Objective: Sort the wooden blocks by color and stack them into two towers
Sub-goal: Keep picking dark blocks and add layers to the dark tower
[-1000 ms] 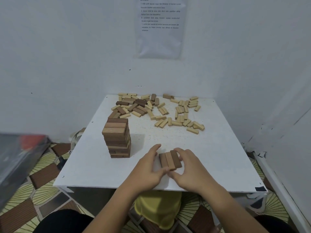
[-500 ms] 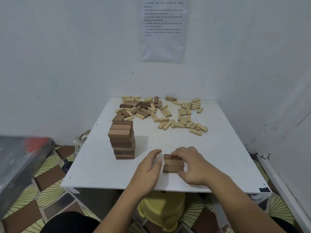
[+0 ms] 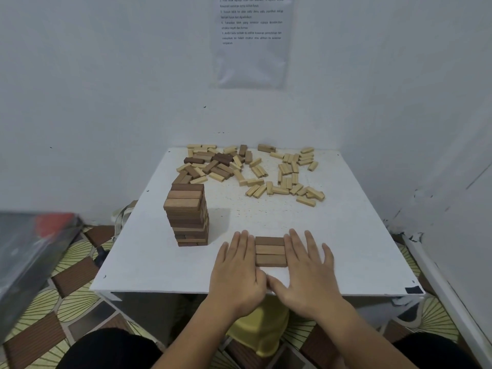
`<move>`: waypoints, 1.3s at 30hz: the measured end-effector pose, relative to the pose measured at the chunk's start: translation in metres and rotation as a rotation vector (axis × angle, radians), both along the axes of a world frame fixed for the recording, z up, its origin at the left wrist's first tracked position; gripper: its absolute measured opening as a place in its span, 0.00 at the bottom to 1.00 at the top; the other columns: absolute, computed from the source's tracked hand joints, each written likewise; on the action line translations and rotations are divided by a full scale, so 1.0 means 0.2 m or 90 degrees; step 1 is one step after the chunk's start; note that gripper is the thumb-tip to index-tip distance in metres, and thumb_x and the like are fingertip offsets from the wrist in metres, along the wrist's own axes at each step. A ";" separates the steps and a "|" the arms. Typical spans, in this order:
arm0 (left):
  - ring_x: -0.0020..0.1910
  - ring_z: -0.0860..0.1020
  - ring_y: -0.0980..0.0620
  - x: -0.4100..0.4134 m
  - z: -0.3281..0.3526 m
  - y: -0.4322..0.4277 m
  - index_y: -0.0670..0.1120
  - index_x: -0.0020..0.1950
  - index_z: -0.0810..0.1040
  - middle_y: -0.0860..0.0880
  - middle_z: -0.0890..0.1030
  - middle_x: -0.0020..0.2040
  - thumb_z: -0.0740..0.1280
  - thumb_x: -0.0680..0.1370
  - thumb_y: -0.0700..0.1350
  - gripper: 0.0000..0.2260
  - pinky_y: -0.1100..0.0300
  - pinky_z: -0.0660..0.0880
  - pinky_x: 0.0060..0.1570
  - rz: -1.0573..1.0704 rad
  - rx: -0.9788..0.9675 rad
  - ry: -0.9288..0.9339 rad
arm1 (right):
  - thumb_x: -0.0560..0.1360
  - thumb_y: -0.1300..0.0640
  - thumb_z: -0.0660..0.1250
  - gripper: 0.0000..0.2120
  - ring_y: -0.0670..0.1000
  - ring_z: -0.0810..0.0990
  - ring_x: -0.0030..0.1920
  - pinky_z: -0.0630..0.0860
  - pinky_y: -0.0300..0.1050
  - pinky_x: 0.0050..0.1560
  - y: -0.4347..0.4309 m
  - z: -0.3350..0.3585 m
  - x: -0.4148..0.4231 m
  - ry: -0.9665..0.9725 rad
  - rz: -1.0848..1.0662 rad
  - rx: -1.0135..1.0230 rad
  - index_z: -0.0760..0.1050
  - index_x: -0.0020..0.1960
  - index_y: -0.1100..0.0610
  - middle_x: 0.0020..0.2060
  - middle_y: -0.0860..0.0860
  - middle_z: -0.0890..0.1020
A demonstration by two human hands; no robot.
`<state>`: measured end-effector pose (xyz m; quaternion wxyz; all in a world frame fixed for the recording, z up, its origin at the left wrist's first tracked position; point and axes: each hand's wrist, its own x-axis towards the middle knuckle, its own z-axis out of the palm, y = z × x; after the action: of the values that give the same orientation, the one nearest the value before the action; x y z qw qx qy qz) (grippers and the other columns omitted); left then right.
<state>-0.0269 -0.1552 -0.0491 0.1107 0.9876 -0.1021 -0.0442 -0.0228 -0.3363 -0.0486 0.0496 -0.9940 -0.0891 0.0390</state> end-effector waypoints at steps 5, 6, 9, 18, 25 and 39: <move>0.83 0.36 0.51 -0.01 -0.01 0.00 0.46 0.84 0.40 0.48 0.40 0.85 0.32 0.74 0.59 0.39 0.48 0.40 0.81 -0.009 0.015 0.002 | 0.68 0.22 0.29 0.53 0.54 0.33 0.81 0.39 0.64 0.79 0.01 0.00 0.00 0.002 0.012 -0.005 0.39 0.84 0.52 0.83 0.48 0.38; 0.83 0.36 0.51 -0.01 -0.01 0.00 0.46 0.84 0.40 0.48 0.40 0.85 0.32 0.74 0.59 0.39 0.48 0.40 0.81 -0.008 0.015 0.001 | 0.67 0.22 0.28 0.54 0.54 0.34 0.81 0.39 0.64 0.79 0.01 0.00 0.00 0.002 0.011 -0.004 0.39 0.84 0.52 0.83 0.48 0.38; 0.83 0.36 0.51 -0.01 -0.01 0.00 0.46 0.84 0.40 0.48 0.40 0.85 0.32 0.73 0.59 0.40 0.48 0.40 0.81 -0.005 0.014 0.002 | 0.65 0.21 0.26 0.56 0.54 0.35 0.82 0.39 0.64 0.79 0.01 0.00 -0.01 -0.001 0.007 0.011 0.40 0.84 0.52 0.83 0.48 0.40; 0.83 0.41 0.52 0.01 0.10 0.07 0.47 0.85 0.43 0.49 0.43 0.85 0.55 0.83 0.51 0.34 0.58 0.39 0.80 -0.036 -0.118 0.031 | 0.70 0.26 0.58 0.53 0.51 0.36 0.82 0.40 0.55 0.80 -0.07 0.05 0.06 0.081 0.012 0.130 0.38 0.83 0.49 0.83 0.46 0.41; 0.78 0.61 0.46 0.22 0.17 0.07 0.46 0.81 0.63 0.50 0.68 0.76 0.70 0.73 0.62 0.40 0.52 0.62 0.76 -0.118 -0.059 0.029 | 0.74 0.38 0.70 0.44 0.50 0.52 0.78 0.52 0.52 0.76 -0.10 0.15 0.17 0.079 0.071 0.147 0.52 0.83 0.46 0.77 0.44 0.58; 0.57 0.70 0.50 0.27 0.17 0.06 0.51 0.68 0.77 0.52 0.76 0.57 0.72 0.74 0.63 0.26 0.54 0.70 0.57 -0.152 -0.001 -0.023 | 0.76 0.41 0.68 0.30 0.49 0.65 0.65 0.64 0.51 0.63 -0.09 0.15 0.21 0.045 0.114 0.120 0.66 0.75 0.46 0.64 0.40 0.67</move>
<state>0.0275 -0.1441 -0.0143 0.1039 0.9689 -0.2212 -0.0390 0.0195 -0.3537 -0.0187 0.1418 -0.9711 -0.1789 0.0696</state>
